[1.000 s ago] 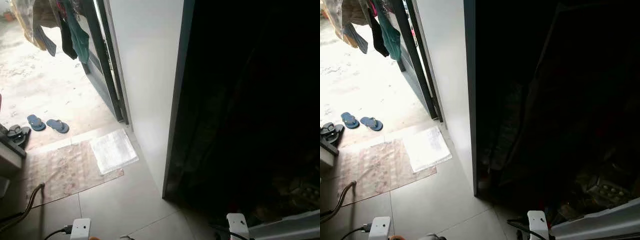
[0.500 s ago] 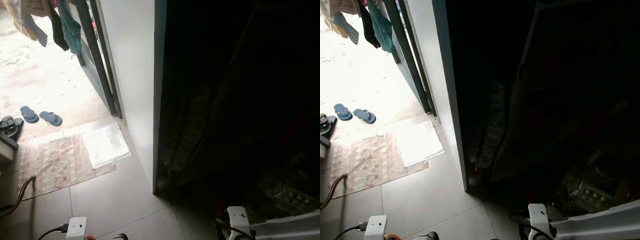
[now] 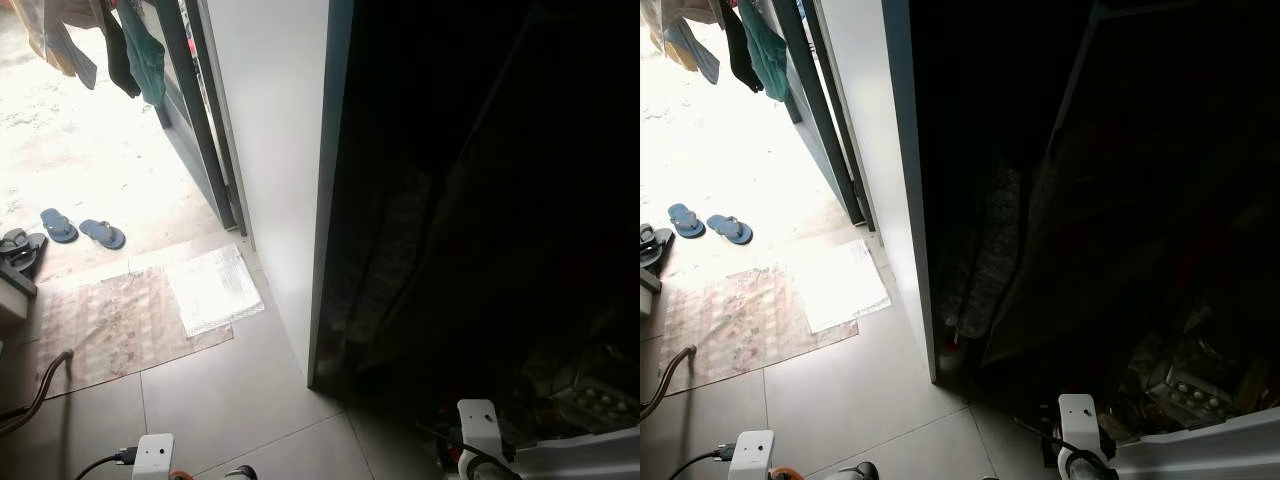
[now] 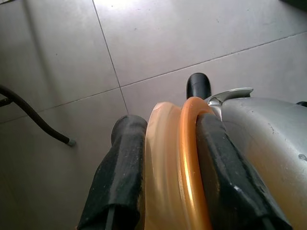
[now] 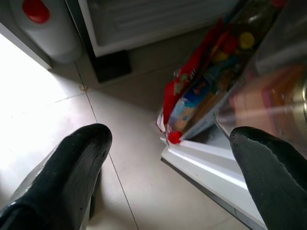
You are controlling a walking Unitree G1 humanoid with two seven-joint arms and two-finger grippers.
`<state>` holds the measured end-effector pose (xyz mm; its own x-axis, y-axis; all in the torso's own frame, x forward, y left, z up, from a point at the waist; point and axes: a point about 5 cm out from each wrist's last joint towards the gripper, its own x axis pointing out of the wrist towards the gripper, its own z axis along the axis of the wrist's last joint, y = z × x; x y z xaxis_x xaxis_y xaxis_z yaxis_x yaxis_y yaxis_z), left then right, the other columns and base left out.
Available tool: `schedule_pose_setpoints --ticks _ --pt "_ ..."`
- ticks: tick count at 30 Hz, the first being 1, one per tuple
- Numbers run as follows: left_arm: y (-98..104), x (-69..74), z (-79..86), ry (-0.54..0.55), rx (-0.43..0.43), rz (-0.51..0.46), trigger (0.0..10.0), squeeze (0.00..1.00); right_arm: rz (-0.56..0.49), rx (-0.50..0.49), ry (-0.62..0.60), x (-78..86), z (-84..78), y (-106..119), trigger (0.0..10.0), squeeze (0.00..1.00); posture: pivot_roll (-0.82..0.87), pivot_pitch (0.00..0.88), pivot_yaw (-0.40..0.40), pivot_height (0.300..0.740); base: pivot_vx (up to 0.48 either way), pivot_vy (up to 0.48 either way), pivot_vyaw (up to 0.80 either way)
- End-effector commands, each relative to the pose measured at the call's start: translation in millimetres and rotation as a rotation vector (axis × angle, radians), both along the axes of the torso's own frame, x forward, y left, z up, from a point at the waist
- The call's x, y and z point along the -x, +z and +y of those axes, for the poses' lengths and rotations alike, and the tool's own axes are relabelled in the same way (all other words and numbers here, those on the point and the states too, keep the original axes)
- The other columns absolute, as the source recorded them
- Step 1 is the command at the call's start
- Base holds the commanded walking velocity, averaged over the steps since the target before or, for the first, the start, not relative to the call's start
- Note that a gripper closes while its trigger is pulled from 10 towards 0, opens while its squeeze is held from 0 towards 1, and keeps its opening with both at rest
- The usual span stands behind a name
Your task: Restocking fridge
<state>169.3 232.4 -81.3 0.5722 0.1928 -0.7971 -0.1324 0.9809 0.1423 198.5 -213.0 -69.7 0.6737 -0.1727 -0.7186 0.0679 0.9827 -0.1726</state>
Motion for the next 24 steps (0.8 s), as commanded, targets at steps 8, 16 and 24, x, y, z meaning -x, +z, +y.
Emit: schedule_pose_setpoints --ticks 8,16,24 --pt "-3 1.3 -9.5 -0.012 0.046 -0.003 10.0 0.00 -0.056 -0.007 -0.028 -7.1 0.2 5 10.0 0.00 -0.05 0.180 -0.055 0.740 0.000 0.000 0.00" --pt "-2 0.3 -10.3 -0.012 0.050 -0.010 10.0 0.00 -0.119 0.047 -0.046 -22.8 -11.8 18 10.0 0.00 -0.05 0.180 -0.057 0.740 0.000 0.000 0.00" --pt "-4 2.1 -12.4 -0.010 0.055 -0.001 10.0 0.00 -0.136 0.087 -0.064 -25.2 -16.3 21 10.0 0.00 -0.05 0.181 -0.056 0.740 0.000 0.000 0.00"
